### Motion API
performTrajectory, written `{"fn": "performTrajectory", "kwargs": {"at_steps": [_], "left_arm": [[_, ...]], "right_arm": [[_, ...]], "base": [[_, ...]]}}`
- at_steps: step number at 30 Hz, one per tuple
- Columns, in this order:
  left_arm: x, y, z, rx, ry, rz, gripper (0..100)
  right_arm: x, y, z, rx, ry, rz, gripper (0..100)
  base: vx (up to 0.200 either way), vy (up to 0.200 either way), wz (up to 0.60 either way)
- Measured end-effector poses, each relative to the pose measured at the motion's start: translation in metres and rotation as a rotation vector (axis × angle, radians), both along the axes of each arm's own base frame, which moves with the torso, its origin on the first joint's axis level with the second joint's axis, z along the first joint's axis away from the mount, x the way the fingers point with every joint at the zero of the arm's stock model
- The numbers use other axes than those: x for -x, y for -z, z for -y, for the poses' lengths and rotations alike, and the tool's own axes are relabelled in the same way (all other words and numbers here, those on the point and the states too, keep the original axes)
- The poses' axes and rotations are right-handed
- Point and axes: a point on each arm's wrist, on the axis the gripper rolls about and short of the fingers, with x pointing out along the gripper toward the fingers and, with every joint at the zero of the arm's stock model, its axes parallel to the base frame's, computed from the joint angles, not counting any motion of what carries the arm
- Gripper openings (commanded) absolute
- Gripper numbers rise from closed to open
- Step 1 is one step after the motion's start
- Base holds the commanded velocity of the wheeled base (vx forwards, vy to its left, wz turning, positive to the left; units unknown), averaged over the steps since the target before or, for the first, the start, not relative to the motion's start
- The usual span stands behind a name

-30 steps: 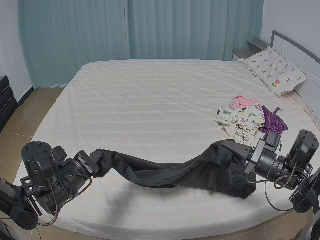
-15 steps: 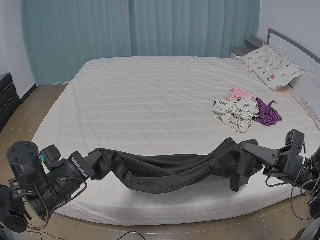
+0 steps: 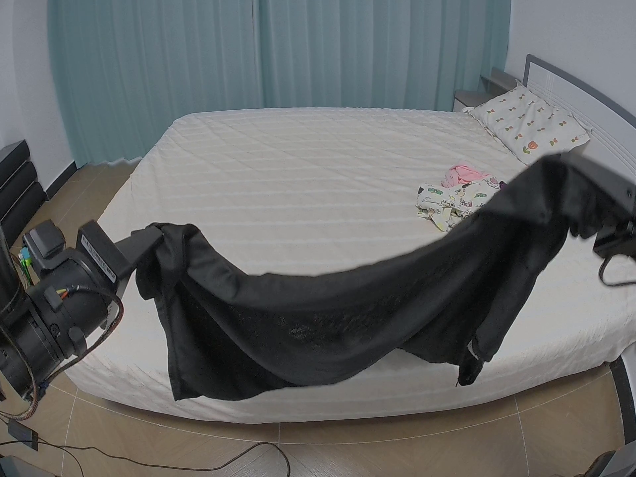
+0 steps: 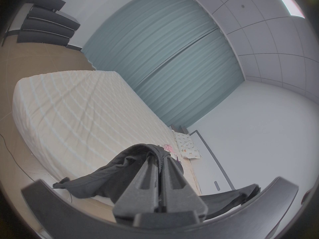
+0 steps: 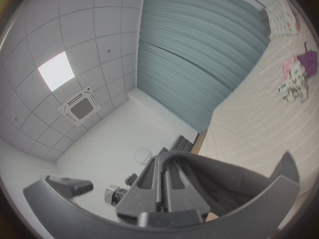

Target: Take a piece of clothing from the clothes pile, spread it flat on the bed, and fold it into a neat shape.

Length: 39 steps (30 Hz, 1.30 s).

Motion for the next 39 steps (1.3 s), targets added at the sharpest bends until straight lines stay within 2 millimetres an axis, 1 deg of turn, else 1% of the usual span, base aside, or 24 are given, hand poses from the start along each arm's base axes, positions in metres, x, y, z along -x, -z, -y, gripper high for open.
{"fn": "performTrajectory", "kwargs": {"at_steps": [5, 7, 10, 13, 15, 18, 20, 26, 32, 39], "left_arm": [[-0.006, -0.015, 0.002, 0.009, -0.015, 0.025, 0], [-0.01, -0.018, 0.004, 0.007, -0.021, 0.026, 0], [-0.018, -0.021, 0.008, 0.001, -0.027, 0.021, 0], [-0.028, -0.02, 0.014, -0.011, -0.033, 0.005, 0], [-0.037, -0.017, 0.018, -0.022, -0.037, -0.012, 0], [-0.049, -0.012, 0.022, -0.035, -0.033, -0.039, 0], [-0.057, -0.007, 0.024, -0.039, -0.024, -0.062, 0], [-0.077, 0.007, 0.027, -0.046, -0.025, -0.124, 0], [-0.096, 0.022, 0.024, -0.058, -0.013, -0.185, 0], [-0.117, 0.036, 0.02, -0.064, -0.02, -0.231, 0]], "right_arm": [[-0.008, -0.058, 0.011, -0.043, 0.081, 0.104, 0], [-0.014, -0.077, 0.015, -0.054, 0.112, 0.137, 0], [-0.029, -0.097, 0.018, -0.054, 0.155, 0.145, 0], [-0.052, -0.103, 0.02, -0.038, 0.192, 0.109, 0], [-0.068, -0.102, 0.02, -0.026, 0.209, 0.084, 0], [-0.093, -0.091, 0.019, -0.005, 0.229, 0.031, 0], [-0.113, -0.079, 0.018, 0.014, 0.242, -0.014, 0], [-0.156, -0.047, 0.015, 0.061, 0.266, -0.106, 0], [-0.187, -0.019, 0.011, 0.11, 0.28, -0.136, 0], [-0.207, 0.004, 0.006, 0.132, 0.309, -0.181, 0]], "base": [[0.0, 0.0, 0.0], [0.0, 0.0, 0.0], [0.0, 0.0, 0.0], [0.0, 0.0, 0.0], [0.0, 0.0, 0.0], [0.0, 0.0, 0.0], [0.0, 0.0, 0.0], [0.0, 0.0, 0.0], [0.2, 0.0, 0.0], [0.2, 0.0, 0.0]]}}
